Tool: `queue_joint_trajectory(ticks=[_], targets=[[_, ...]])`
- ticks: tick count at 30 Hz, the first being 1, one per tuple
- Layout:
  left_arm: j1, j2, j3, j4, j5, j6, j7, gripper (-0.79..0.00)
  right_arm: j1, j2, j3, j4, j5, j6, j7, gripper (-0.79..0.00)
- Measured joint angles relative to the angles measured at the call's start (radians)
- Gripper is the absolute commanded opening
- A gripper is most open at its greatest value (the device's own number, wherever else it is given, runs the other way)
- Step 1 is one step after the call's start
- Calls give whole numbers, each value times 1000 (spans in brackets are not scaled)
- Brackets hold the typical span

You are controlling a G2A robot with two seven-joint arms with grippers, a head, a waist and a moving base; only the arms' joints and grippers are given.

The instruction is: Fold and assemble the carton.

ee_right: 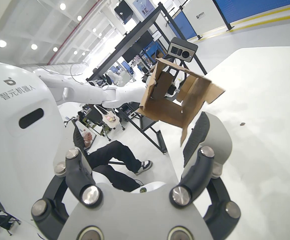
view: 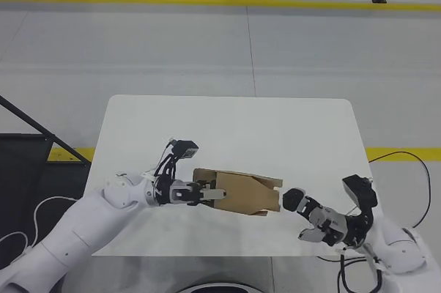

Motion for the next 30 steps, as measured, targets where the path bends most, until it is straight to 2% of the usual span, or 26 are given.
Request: queue_joint_trajectory(ticks=[4, 8, 11, 22, 26, 30], targets=[[-4, 0, -18, 6, -36, 51, -51, -785, -32, -2, 53, -25, -169, -69, -83, 0], [1, 1, -44, 0, -80, 99, -99, -785, -85, -13, 101, -82, -328, -72, -205, 0], [11, 3, -70, 1, -92, 115, -114, -785, -124, -18, 123, -99, -388, -55, -280, 0], [15, 3, -77, 1, -89, 114, -110, -785, -123, -18, 123, -101, -389, -53, -281, 0], [21, 0, -90, -13, -85, 179, -83, -785, -115, -21, 142, -159, -499, -50, -305, 0], [22, -6, -101, 3, -136, 245, -137, -785, -119, -27, 161, -233, -663, -93, -376, 0]])
